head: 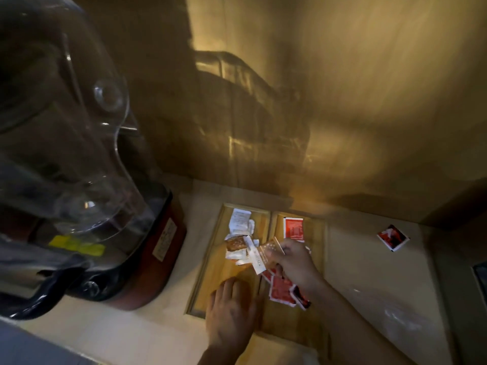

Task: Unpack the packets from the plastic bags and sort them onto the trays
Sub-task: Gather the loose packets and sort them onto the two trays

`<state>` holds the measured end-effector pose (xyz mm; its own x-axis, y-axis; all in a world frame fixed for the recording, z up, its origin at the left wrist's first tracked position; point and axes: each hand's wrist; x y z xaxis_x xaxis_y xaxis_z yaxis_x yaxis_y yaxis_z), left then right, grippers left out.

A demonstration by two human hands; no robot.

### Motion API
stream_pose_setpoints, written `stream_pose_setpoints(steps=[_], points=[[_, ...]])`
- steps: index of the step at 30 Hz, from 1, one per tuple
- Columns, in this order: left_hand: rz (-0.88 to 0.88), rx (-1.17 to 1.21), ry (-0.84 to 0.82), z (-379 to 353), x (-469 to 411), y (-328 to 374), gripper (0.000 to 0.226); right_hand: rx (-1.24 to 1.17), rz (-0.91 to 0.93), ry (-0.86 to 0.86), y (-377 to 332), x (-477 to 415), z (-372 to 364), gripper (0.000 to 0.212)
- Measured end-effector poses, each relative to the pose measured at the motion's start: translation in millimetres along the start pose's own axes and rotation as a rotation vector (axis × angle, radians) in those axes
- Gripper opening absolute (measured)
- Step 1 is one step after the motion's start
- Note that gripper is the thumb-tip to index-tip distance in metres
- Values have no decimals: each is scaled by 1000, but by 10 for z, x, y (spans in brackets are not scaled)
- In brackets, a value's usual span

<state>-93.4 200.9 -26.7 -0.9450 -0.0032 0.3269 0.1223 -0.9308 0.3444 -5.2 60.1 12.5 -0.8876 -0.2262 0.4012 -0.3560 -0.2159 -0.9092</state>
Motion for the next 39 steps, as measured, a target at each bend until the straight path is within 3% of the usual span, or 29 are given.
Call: stream_pose_setpoints(steps=[3, 7, 10, 14, 19, 24, 28, 30, 33, 39], points=[[68, -79, -58, -117, 17, -199, 63, -23, -56, -71, -3, -108, -218, 17], [51, -86, -163, -171, 73, -304, 67, -22, -138, -81, 67, -230, -431, 18], [67, -92, -224, -186, 57, -306, 75, 39, -202, -90, 93, -250, -505, 6], [54, -67, -204, -224, 27, -337, 77, 281, -204, -47, 156, -248, -517, 26], [14, -46, -131, -280, 2, -386, 80, 464, -136, 50, 128, -206, -386, 17], [30, -29, -150, -290, -11, -394, 83, 462, -112, 66, 105, -118, 65, 18], [69, -78, -185, -294, -6, -396, 81, 368, -95, 283, 217, -60, 560, 16], [78, -92, -186, -284, 3, -383, 80, 497, -108, 434, 340, -81, 847, 19], [89, -117, -167, -274, 2, -370, 79, 775, -195, 528, 544, -133, 1270, 30], [84, -136, -149, -288, 8, -397, 79, 915, -401, 450, 855, -175, 1923, 54]])
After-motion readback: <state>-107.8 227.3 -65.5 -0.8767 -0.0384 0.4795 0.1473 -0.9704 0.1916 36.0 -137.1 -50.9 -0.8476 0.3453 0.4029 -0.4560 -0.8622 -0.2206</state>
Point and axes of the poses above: each hand's wrist, its own x-axis away from the middle knuckle, its own z-axis out of the back of the hand, y = z × x, and after that the axes turned 12 degrees about -y, right-handed
